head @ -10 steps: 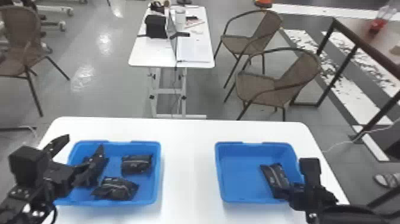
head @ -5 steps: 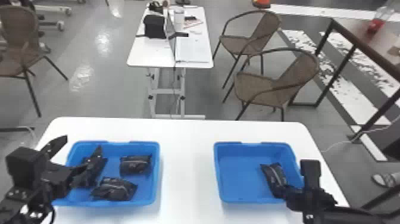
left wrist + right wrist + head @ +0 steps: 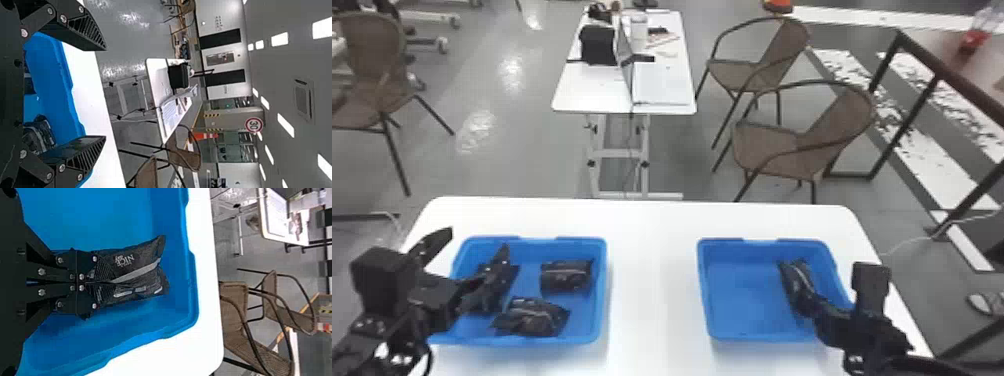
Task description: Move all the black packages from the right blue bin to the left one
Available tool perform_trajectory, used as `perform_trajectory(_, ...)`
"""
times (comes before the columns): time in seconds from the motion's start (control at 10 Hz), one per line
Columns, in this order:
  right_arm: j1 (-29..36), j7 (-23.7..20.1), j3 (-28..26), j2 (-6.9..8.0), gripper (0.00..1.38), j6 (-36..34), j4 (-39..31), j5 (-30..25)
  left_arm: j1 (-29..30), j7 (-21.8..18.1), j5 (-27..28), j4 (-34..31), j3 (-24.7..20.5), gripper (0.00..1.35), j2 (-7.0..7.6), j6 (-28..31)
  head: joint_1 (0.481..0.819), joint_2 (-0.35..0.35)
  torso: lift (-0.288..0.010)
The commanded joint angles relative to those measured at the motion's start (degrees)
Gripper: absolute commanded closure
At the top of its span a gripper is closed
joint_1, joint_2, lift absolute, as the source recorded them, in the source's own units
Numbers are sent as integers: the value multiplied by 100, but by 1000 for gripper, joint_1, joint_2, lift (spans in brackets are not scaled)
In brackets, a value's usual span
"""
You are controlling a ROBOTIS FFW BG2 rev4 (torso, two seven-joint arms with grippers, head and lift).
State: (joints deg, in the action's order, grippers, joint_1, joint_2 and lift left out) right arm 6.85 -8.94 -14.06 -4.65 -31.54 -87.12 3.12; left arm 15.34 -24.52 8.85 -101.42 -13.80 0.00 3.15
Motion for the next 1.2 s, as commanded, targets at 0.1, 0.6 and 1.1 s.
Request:
perform_trajectory(0.1,168,-38,193,25,1291,130,-807,347,4,0,-94,0,-9,246,-15,-34,695,-85,0)
perform_trajectory(0.6,-940,-679,2127,-581,1291,113,-1061,1208,-216,237,-2845,26,44,240,-15,1258,695,78,0)
perform_trajectory(1.1,-1854,-1268,3463,-361,1291,324,-394,1419,-901,316,-4638,70,782,240,0,1733,695,150,0)
